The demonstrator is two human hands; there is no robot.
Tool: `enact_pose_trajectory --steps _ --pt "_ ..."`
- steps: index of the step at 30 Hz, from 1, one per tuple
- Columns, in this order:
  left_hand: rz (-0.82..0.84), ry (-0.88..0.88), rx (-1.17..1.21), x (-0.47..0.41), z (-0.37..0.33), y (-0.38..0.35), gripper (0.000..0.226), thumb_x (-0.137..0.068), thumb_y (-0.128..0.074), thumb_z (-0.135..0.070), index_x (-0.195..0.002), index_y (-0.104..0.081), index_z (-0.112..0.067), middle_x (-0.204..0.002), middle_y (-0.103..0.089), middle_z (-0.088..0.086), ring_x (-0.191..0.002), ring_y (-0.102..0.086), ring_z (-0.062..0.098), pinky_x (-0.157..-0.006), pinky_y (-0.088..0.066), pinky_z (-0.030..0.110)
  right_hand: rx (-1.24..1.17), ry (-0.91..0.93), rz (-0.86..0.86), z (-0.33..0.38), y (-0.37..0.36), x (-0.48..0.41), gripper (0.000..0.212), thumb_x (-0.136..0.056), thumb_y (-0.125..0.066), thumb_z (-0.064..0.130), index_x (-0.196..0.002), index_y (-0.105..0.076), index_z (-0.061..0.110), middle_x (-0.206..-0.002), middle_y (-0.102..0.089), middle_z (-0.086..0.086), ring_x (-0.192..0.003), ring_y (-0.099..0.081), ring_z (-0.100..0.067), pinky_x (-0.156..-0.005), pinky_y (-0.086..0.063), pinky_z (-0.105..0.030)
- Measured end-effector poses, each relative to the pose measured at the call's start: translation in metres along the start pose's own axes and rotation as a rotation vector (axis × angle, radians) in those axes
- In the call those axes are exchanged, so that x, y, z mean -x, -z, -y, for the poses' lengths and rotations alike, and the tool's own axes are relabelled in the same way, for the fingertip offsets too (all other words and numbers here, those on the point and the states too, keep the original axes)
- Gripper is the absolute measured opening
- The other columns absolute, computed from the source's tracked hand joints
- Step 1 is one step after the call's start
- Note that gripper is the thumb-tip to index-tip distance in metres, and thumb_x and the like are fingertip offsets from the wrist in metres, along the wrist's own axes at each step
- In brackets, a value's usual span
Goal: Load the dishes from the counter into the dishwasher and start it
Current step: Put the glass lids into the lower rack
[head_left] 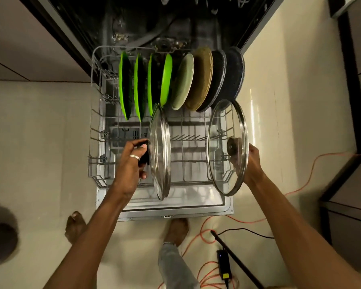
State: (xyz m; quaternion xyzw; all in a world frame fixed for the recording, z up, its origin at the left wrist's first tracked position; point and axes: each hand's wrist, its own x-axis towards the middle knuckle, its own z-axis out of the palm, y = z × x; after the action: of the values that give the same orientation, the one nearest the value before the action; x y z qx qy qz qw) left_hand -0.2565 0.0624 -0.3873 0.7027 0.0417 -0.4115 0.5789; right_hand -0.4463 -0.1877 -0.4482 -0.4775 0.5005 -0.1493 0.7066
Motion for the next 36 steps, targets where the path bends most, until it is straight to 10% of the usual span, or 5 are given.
enact_pose_trajectory --steps 13,25,31,33,36 --pt "-0.008 0.019 0.013 -0.02 0.018 -0.008 0.02 -0.104 -0.045 -0.019 -0.113 -0.061 -0.028 -0.092 -0.064 -0.008 -0.073 -0.057 0.011 -0.052 -0.038 0.029 -0.09 -0.24 0.042 -0.019 -0.004 -0.052 0.014 -0.099 -0.059 0.013 -0.101 -0.066 0.0 -0.078 -0.06 -0.01 -0.061 -0.056 -0.016 -0.046 -0.047 -0.023" --pt "0.041 0.035 0.036 -0.017 0.019 -0.013 0.018 -0.102 -0.049 -0.025 -0.103 -0.061 -0.038 -0.093 -0.062 -0.007 -0.076 -0.056 0.011 -0.051 -0.039 0.026 0.436 -0.205 -0.128 0.024 0.01 -0.026 0.035 -0.099 -0.06 0.038 -0.114 -0.07 0.007 -0.105 -0.074 -0.014 -0.085 -0.072 -0.033 -0.085 -0.06 -0.052" --pt "0.081 0.022 -0.03 -0.012 0.013 -0.012 0.017 -0.101 -0.049 -0.028 -0.113 -0.06 -0.033 -0.095 -0.061 -0.003 -0.078 -0.054 0.013 -0.056 -0.039 0.03 0.753 0.494 -0.522 0.105 -0.018 0.076 0.022 -0.101 -0.054 0.024 -0.116 -0.07 0.021 -0.108 -0.071 0.005 -0.098 -0.066 -0.006 -0.088 -0.054 -0.019" --pt "0.116 -0.001 -0.113 -0.011 0.009 -0.01 0.02 -0.105 -0.045 -0.025 -0.118 -0.059 -0.028 -0.094 -0.061 -0.003 -0.076 -0.053 0.011 -0.059 -0.036 0.031 0.898 0.778 -0.292 0.12 -0.043 0.11 0.032 -0.095 -0.058 0.001 -0.125 -0.066 0.008 -0.122 -0.066 0.001 -0.111 -0.061 -0.007 -0.096 -0.046 -0.011" --pt "0.196 -0.011 -0.241 -0.011 -0.002 -0.006 0.02 -0.106 -0.045 -0.028 -0.121 -0.059 -0.03 -0.096 -0.062 -0.004 -0.071 -0.052 0.005 -0.062 -0.036 0.029 1.271 0.865 0.237 0.109 -0.083 0.136 0.069 -0.084 -0.063 -0.012 -0.145 -0.05 0.017 -0.153 -0.047 -0.005 -0.146 -0.035 -0.023 -0.119 -0.035 -0.041"
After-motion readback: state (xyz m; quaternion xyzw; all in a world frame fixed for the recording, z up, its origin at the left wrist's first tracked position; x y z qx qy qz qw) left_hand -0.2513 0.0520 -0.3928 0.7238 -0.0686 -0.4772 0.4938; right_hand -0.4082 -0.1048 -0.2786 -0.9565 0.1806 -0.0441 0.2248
